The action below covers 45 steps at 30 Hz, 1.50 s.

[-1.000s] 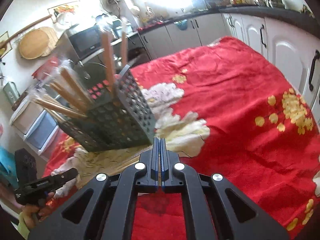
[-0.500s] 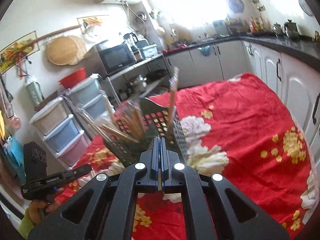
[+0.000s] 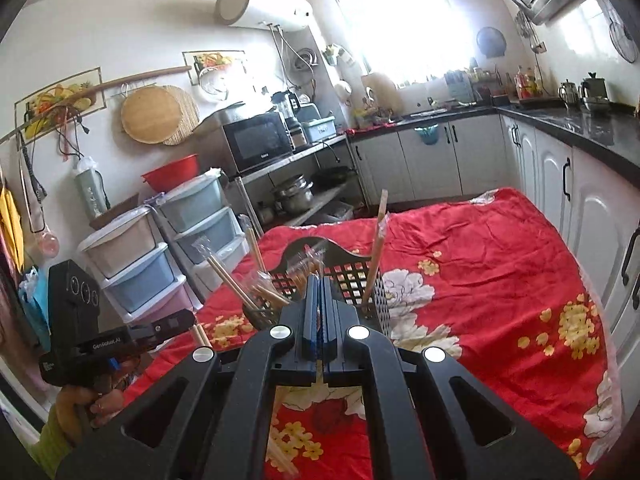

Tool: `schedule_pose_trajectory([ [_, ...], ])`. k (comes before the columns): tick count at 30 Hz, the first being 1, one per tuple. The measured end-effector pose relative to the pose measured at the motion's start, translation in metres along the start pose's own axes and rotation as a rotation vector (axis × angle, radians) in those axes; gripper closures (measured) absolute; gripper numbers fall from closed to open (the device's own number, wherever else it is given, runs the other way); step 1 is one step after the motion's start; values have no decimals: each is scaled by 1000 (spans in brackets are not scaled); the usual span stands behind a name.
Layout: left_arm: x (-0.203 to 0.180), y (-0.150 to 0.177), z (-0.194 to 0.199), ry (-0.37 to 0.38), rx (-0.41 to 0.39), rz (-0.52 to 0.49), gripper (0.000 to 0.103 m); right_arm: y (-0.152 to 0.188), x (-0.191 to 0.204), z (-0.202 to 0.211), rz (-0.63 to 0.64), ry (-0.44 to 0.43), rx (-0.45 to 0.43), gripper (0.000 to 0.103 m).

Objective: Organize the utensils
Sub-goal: 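Lift the chopstick with the right gripper and carry it over the caddy, then lower the held chopstick into the caddy with the right gripper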

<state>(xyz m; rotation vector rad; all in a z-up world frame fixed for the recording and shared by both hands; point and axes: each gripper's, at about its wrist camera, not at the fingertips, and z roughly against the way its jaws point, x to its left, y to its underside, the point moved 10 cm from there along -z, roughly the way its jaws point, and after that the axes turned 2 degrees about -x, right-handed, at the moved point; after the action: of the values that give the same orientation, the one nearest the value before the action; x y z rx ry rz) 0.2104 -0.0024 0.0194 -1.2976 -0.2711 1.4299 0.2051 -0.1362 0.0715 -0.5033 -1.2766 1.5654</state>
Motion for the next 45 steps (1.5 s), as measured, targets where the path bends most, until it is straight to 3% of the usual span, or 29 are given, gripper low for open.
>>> schedule_pose_trajectory([
  [21, -41, -54, 23, 37, -100, -108, 101, -48, 17, 24, 55, -12, -115, 101],
  [37, -79, -148, 63, 47, -306, -168, 101, -136, 56, 58, 153, -69, -311, 101],
  [45, -74, -189, 49, 0, -361, -150, 101, -166, 48, 32, 120, -91, -300, 101],
])
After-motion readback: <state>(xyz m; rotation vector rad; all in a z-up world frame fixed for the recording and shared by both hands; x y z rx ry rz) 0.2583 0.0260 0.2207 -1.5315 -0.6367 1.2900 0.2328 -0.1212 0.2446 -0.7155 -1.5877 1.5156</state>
